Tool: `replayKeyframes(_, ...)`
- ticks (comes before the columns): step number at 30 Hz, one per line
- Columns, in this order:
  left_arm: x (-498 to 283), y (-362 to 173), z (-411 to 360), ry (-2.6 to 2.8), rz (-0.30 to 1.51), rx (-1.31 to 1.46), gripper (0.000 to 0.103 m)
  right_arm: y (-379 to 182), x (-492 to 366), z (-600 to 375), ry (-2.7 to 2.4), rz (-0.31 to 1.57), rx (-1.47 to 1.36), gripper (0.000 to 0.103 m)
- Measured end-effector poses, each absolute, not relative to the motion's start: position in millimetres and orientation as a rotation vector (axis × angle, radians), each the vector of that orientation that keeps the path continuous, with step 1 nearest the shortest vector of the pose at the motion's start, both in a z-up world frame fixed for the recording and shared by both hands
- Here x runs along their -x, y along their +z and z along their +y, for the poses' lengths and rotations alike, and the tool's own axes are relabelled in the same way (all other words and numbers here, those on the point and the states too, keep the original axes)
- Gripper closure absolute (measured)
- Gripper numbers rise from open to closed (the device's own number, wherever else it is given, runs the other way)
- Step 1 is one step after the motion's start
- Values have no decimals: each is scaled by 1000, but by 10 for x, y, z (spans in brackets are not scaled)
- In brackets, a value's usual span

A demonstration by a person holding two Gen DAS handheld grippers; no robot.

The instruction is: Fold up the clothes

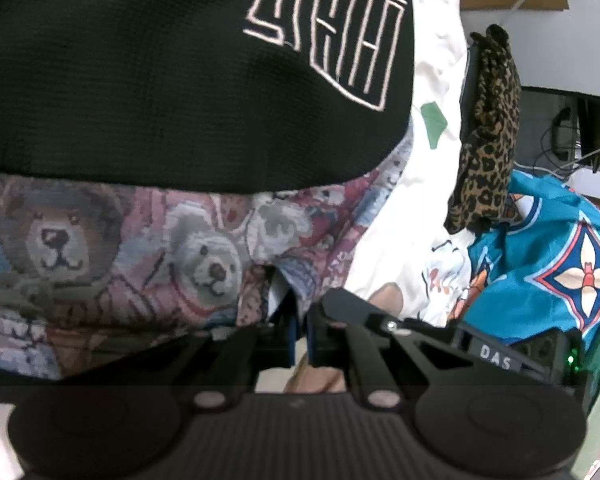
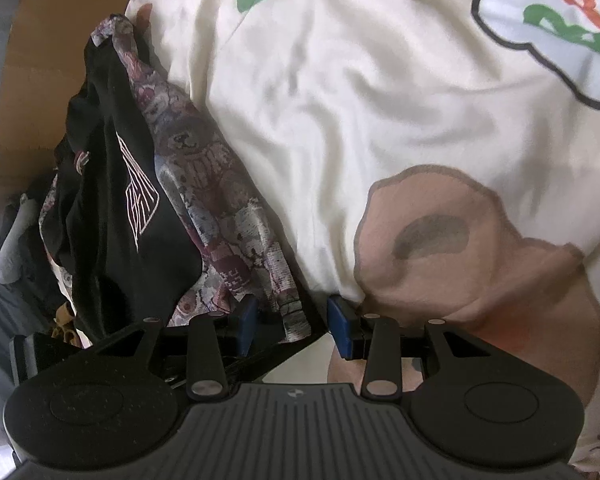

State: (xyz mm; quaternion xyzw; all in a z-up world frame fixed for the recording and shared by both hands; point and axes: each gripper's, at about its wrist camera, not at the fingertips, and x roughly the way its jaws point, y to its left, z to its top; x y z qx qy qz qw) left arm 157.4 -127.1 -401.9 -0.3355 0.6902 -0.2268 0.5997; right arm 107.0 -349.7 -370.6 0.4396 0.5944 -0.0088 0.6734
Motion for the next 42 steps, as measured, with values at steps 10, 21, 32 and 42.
replayKeyframes(10,-1521,-4046,-1273,-542,1606,756,101,-3769,-1062,-3509,-16,1330,-1017,79)
replayKeyframes(21,-1470,-3582,-848,-588,1511,602,74,-3583,-1037,-3592,21,1290,-913,100)
replayKeyframes(32,-1568,-3153,80,-375,1367,481,49,-3306,-1026,-3763,32,1248,-778,100)
replayKeyframes(42,-1431,-3189,579,-251,1399,486,38,-3194,-1027,-3959,0,1238,-688,100)
